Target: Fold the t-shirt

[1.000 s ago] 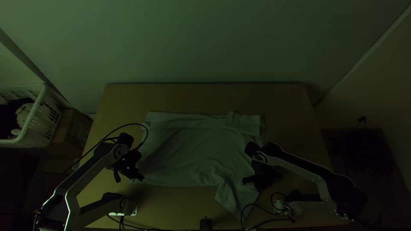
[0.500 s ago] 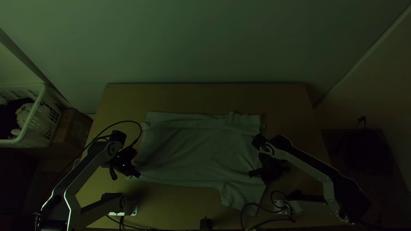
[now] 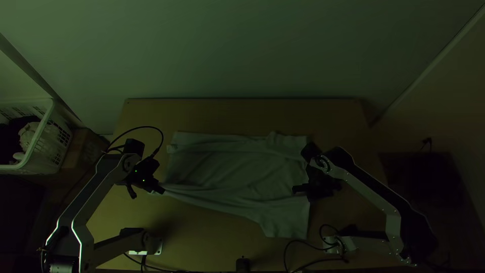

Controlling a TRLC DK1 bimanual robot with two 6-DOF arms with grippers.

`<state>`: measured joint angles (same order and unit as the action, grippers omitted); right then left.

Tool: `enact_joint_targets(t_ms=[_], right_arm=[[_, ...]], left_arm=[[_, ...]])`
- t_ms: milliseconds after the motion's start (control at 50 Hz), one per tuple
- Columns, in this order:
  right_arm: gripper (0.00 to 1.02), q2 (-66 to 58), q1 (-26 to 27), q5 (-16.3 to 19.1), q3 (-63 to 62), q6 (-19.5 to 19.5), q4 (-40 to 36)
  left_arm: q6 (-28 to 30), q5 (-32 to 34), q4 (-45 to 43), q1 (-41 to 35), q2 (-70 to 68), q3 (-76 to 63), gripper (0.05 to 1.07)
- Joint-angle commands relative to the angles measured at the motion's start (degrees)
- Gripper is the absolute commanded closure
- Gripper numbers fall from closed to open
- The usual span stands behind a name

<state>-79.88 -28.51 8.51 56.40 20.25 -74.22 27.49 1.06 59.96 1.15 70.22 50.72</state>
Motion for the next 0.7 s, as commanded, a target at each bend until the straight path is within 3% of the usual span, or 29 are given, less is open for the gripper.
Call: enact_joint_targets(t_ms=[0, 300, 680], right_arm=[[1.00, -1.2, 2.0, -1.5, 2.8, -1.5, -1.0], [1.00, -6.5, 6.8, -4.6, 11.4, -3.9, -1.1], [1.00, -16.2, 10.7, -5.3, 23.1, -5.0, -1.0]], left_arm=[[-0.1, 0.4, 0.2, 0.4, 2.2, 3.5, 1.04], [-1.4, 1.3, -0.2, 0.9, 8.3, 11.2, 1.04], [-3.1, 3.9, -0.6, 0.9, 17.5, 24.1, 1.04]])
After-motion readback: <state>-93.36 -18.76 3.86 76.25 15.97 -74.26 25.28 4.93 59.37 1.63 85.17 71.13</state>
